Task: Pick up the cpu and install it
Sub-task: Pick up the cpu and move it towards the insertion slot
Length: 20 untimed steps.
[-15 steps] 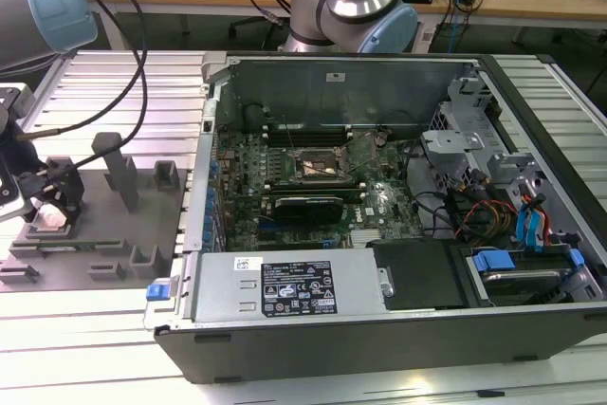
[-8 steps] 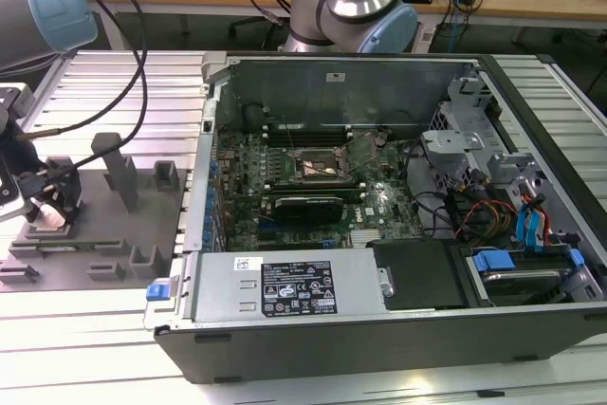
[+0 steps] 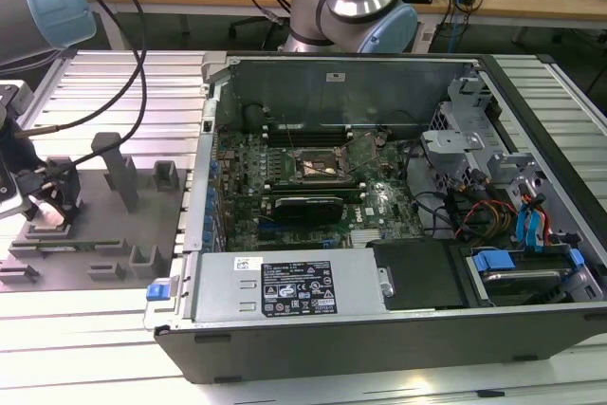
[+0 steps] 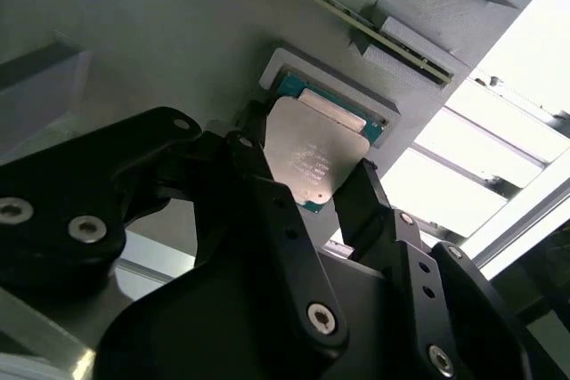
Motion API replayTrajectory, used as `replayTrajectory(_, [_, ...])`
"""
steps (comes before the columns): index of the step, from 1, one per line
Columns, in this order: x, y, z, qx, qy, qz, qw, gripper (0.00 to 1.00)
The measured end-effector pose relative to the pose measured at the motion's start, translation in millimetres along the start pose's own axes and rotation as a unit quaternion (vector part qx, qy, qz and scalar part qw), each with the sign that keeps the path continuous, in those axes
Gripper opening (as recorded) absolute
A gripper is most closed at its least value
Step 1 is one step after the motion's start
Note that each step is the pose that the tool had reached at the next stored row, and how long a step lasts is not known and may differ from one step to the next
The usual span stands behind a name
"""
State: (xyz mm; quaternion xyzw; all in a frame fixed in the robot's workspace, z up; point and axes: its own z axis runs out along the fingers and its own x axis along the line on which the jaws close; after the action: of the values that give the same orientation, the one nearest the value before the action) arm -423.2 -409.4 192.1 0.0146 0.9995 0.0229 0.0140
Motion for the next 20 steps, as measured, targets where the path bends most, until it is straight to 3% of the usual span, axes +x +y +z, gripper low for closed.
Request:
replayTrajectory(6, [0.0,0.0,0.0,0.0,0.0,0.0,1.0,0.56])
replayTrajectory(7, [0.0,0.0,-0.1,0.0,0.0,0.0,1.0,0.62])
replayTrajectory(20, [0.0,0.0,0.7,-0.0015,0.0,0.0,1.0,0.62])
